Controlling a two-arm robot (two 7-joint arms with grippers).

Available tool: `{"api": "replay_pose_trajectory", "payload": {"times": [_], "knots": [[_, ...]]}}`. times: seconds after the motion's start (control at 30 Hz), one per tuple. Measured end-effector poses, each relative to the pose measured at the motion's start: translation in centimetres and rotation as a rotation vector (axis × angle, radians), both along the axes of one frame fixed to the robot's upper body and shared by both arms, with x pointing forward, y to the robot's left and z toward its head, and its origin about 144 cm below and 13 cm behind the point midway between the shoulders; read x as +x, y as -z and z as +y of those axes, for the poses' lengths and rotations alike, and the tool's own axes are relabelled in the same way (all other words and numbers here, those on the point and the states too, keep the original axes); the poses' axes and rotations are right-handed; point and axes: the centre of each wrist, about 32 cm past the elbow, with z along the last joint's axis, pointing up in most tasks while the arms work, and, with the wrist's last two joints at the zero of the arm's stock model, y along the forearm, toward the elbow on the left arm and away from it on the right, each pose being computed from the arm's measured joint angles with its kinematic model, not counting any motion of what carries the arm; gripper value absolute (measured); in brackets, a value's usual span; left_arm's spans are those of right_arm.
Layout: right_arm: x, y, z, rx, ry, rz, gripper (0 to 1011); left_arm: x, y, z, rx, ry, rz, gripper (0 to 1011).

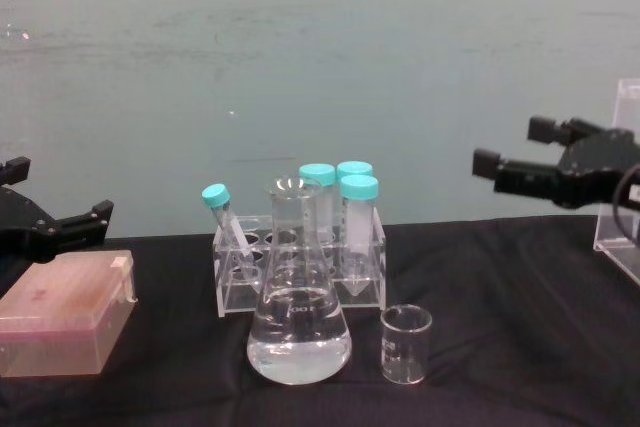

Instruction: Place the experimental apparatus aside using one hand.

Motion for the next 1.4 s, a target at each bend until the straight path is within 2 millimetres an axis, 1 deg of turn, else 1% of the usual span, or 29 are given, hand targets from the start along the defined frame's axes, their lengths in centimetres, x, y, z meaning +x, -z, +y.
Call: {"api": "replay_pose_trajectory", "payload": {"times": [0.7,1.4], "knots": [[1.4,2.1,1.6,-0.099,-0.131,0.124,1003,0.0,0.0,0.0,0.000,0.000,0.000,1000],[3.0,3.2,2.6,-0.154,-0.195,0.200,1003,0.0,0.0,0.0,0.000,0.000,0.000,1000]]}}
